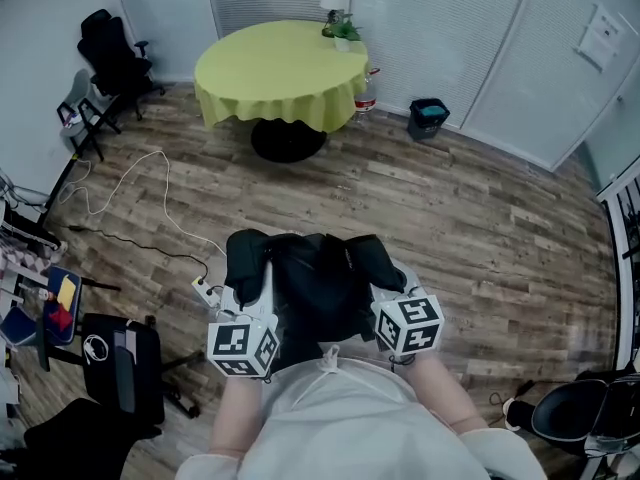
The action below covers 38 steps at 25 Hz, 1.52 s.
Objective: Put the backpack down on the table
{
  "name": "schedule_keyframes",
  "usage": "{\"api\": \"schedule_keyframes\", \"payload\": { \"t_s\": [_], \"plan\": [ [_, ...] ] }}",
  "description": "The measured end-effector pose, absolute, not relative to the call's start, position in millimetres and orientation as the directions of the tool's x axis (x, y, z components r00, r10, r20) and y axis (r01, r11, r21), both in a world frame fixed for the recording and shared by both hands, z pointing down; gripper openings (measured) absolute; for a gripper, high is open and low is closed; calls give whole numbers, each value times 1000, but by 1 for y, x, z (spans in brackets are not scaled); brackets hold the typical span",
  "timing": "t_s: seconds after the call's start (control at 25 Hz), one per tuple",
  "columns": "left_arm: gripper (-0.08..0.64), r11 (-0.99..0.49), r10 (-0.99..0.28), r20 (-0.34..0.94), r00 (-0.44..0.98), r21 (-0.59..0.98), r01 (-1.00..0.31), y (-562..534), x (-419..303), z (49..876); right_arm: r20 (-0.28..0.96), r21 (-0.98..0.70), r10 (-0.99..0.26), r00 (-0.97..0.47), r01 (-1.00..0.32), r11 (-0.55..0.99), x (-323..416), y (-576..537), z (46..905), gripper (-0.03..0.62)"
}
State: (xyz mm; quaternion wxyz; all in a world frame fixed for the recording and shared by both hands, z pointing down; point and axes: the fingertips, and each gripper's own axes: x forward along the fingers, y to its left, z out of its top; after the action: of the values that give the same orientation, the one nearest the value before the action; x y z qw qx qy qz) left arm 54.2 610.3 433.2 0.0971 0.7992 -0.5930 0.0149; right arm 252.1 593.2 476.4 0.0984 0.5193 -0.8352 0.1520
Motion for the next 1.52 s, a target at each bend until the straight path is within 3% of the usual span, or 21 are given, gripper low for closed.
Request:
{"api": "schedule_keyframes", "payload": {
  "t_s": [0.6, 1.0, 1.52],
  "plan": [
    [29, -317, -918, 188, 349, 180, -931, 454, -8, 445, 379, -164, -828, -414, -910, 380, 189, 446, 485, 34],
    [29, -396, -894, 153, 421, 168, -903, 340, -65, 427, 361, -154, -864, -350, -936, 316, 134, 337, 469, 34],
    [29, -335, -916, 173, 362, 166, -927, 255, -108, 436, 381, -182, -831, -406, -914, 364, 93, 236, 483, 34]
  ]
}}
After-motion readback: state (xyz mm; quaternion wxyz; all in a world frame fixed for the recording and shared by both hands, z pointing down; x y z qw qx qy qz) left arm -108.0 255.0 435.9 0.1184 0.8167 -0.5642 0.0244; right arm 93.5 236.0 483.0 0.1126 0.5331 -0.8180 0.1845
